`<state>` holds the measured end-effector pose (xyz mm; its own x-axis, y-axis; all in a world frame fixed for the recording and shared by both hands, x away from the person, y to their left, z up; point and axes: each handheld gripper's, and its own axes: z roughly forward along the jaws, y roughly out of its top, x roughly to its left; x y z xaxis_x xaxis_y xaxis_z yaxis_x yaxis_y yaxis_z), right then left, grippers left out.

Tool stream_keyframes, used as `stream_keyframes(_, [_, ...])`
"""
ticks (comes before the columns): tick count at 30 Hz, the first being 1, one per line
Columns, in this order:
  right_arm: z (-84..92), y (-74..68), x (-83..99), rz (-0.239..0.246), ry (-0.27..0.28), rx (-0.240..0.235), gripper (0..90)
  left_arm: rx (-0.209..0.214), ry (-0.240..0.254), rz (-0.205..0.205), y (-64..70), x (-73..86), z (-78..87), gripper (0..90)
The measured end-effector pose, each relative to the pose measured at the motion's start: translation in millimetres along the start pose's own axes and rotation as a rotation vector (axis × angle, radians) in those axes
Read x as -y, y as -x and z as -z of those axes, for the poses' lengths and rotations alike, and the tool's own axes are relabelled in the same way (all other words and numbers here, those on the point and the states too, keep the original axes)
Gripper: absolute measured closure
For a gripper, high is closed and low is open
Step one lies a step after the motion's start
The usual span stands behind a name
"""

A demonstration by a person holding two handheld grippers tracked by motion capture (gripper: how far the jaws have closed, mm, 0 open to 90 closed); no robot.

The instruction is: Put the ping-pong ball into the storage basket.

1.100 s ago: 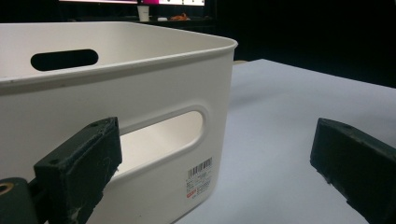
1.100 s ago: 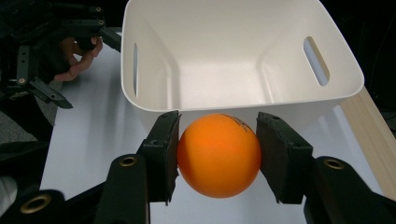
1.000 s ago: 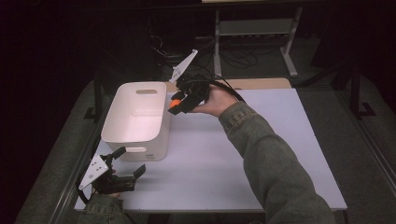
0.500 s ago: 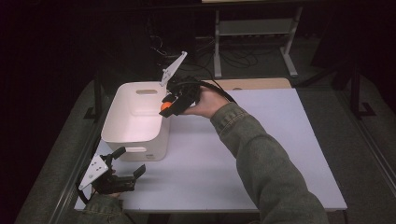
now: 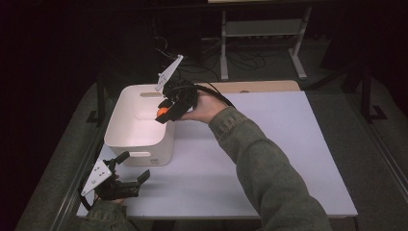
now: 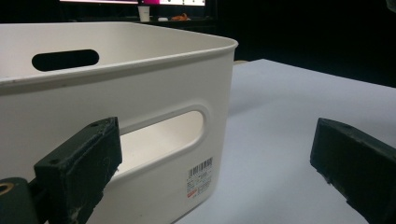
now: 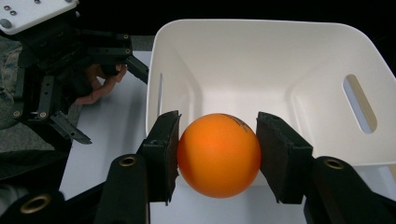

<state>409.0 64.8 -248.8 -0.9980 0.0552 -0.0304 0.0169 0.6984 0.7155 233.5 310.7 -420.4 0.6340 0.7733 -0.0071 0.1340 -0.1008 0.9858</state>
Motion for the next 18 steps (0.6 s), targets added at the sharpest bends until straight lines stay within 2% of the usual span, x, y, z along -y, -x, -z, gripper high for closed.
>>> stream_keyframes(18, [-25.6, 0.9, -6.3, 0.012, 0.011, -0.030, 49.5, 0.001, 0.003, 0.000, -0.4, 0.0, 0.4, 1.6])
